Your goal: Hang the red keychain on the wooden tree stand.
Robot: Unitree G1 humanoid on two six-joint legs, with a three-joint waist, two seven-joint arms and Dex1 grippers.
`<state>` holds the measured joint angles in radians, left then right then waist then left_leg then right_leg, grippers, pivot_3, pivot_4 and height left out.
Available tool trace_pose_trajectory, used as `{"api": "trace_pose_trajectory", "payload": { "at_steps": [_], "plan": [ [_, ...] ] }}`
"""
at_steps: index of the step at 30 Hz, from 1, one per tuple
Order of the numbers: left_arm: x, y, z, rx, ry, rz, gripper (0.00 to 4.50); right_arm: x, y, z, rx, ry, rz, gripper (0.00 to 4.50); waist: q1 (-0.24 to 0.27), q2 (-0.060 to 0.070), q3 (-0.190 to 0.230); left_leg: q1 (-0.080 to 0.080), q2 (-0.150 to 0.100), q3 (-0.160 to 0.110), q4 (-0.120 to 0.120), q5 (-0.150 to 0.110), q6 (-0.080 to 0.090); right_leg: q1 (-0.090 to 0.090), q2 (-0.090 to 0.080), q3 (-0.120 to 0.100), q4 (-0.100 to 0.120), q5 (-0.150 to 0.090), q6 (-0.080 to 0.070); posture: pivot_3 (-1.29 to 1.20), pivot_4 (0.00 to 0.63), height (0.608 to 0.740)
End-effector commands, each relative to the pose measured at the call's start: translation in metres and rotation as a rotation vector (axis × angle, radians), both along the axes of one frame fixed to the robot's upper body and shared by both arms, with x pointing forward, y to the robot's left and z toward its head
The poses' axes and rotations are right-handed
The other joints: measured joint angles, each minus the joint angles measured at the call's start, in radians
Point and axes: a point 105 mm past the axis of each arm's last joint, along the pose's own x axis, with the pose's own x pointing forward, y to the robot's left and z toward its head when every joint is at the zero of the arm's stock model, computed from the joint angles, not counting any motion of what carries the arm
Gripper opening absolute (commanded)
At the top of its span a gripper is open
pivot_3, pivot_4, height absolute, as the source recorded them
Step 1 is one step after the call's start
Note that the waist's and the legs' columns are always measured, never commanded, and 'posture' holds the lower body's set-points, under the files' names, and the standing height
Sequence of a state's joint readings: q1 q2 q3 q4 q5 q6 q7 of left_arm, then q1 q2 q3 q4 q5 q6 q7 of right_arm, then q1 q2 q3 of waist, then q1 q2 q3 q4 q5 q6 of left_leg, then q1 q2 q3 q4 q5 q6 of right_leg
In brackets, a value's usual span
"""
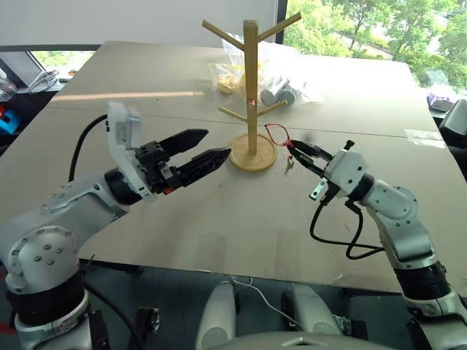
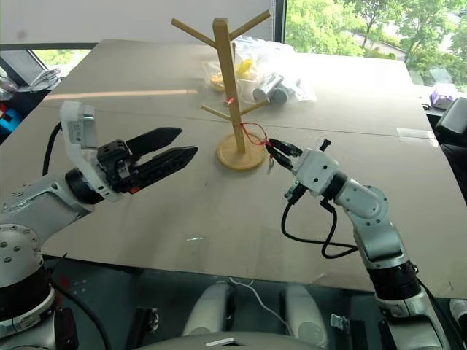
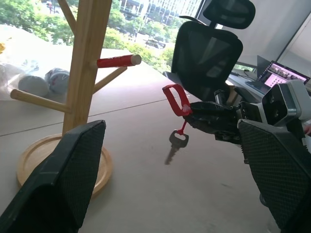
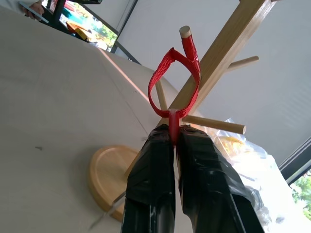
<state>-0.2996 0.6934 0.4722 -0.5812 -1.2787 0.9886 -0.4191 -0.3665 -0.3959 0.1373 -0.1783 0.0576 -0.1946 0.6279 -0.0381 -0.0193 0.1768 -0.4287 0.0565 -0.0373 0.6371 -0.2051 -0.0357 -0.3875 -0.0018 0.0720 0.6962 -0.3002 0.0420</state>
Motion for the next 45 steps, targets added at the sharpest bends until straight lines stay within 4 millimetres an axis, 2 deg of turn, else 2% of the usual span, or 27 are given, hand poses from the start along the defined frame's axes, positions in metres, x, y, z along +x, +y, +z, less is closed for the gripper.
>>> {"api": "trace_pose_trajectory", "payload": {
  "at_steps": [1, 12, 22, 26, 30, 33, 36, 39, 41, 42, 43, 44, 45],
  "plan": [
    [-0.009, 0.002, 0.016, -0.007, -0.063, 0.019, 4.50, 0.003, 0.006, 0.018, 0.024, -0.112, 0.028, 0.04, 0.000, 0.000, 0.000, 0.000, 0.000, 0.000, 0.000, 0.000, 0.000, 0.000, 0.000, 0.000, 0.000, 0.000, 0.000, 0.00, 0.150, 0.740],
    [-0.006, 0.006, 0.020, 0.013, -0.072, 0.049, 4.50, 0.011, 0.025, 0.031, 0.029, -0.224, 0.100, 0.04, 0.000, 0.000, 0.000, 0.000, 0.000, 0.000, 0.000, 0.000, -0.001, 0.000, 0.000, 0.000, 0.000, 0.000, 0.000, 0.00, 0.150, 0.740],
    [-0.004, 0.004, 0.020, 0.023, -0.084, 0.041, 4.50, 0.024, 0.031, 0.035, 0.026, -0.200, 0.087, 0.04, -0.001, 0.000, 0.000, 0.000, 0.000, 0.000, 0.000, 0.000, -0.001, 0.000, 0.000, 0.000, 0.001, 0.000, 0.000, 0.00, 0.150, 0.740],
    [-0.003, 0.004, 0.021, 0.022, -0.088, 0.039, 4.50, 0.030, 0.033, 0.032, 0.016, -0.152, 0.072, 0.04, 0.000, 0.000, 0.000, 0.000, 0.000, 0.000, 0.000, 0.000, -0.001, 0.000, 0.000, -0.001, 0.000, 0.000, 0.000, 0.00, 0.150, 0.740],
    [-0.002, 0.005, 0.020, 0.024, -0.090, 0.043, 4.50, 0.035, 0.034, 0.016, -0.047, -0.053, 0.065, 0.04, -0.001, 0.000, 0.000, 0.000, 0.000, 0.000, 0.000, 0.000, 0.000, 0.000, 0.000, -0.001, 0.001, 0.000, 0.000, 0.00, 0.150, 0.740],
    [0.000, 0.005, 0.019, 0.028, -0.089, 0.045, 4.50, 0.035, 0.033, 0.011, -0.045, -0.003, 0.066, 0.04, -0.001, 0.000, 0.000, 0.000, 0.000, 0.000, -0.001, 0.000, 0.000, 0.000, 0.000, -0.001, 0.000, 0.000, 0.000, 0.00, 0.150, 0.740],
    [0.004, 0.008, 0.016, 0.056, -0.073, 0.071, 4.50, 0.035, 0.028, 0.010, -0.053, 0.034, 0.065, 1.03, -0.001, 0.000, 0.000, 0.000, 0.000, 0.000, -0.001, 0.000, 0.000, 0.000, 0.000, -0.001, 0.000, 0.000, 0.000, 0.00, 0.150, 0.740],
    [0.006, 0.011, 0.011, 0.111, -0.063, 0.081, 4.50, 0.032, 0.019, 0.012, -0.075, 0.062, 0.070, 2.30, 0.000, 0.000, 0.000, 0.000, 0.000, 0.000, -0.001, 0.000, 0.000, 0.000, 0.000, -0.001, 0.000, 0.000, 0.000, 0.00, 0.150, 0.740],
    [0.008, 0.015, 0.010, 0.138, -0.060, 0.083, 4.50, 0.028, 0.008, 0.016, -0.093, 0.083, 0.071, 3.37, 0.000, 0.000, 0.000, 0.000, 0.000, 0.000, -0.001, 0.000, 0.000, 0.000, 0.000, -0.001, 0.000, 0.000, 0.000, 0.00, 0.150, 0.740],
    [0.009, 0.018, 0.011, 0.151, -0.060, 0.084, 4.50, 0.026, 0.003, 0.018, -0.101, 0.096, 0.075, 3.44, 0.000, 0.000, 0.000, 0.000, 0.000, 0.000, -0.001, 0.000, 0.000, 0.000, 0.000, -0.001, 0.000, 0.000, 0.000, 0.00, 0.150, 0.740],
    [0.009, 0.020, 0.012, 0.165, -0.065, 0.085, 4.50, 0.024, -0.002, 0.020, -0.105, 0.112, 0.079, 4.17, 0.001, 0.000, 0.000, 0.000, 0.000, 0.000, -0.001, 0.000, 0.000, 0.000, 0.000, -0.001, 0.000, 0.000, 0.000, 0.00, 0.150, 0.740],
    [0.010, 0.022, 0.013, 0.184, -0.069, 0.084, 4.50, 0.022, -0.007, 0.025, -0.103, 0.133, 0.083, 4.45, 0.001, 0.001, 0.000, 0.000, 0.000, 0.000, -0.001, 0.000, 0.000, 0.000, 0.000, -0.001, 0.000, 0.000, 0.000, 0.00, 0.150, 0.740],
    [0.011, 0.025, 0.013, 0.206, -0.071, 0.084, 4.50, 0.020, -0.011, 0.029, -0.098, 0.157, 0.088, 4.45, 0.001, 0.001, 0.001, 0.000, 0.000, 0.000, -0.001, 0.000, 0.000, 0.000, 0.000, -0.001, 0.000, 0.000, 0.000, 0.00, 0.150, 0.740]
  ]
}}
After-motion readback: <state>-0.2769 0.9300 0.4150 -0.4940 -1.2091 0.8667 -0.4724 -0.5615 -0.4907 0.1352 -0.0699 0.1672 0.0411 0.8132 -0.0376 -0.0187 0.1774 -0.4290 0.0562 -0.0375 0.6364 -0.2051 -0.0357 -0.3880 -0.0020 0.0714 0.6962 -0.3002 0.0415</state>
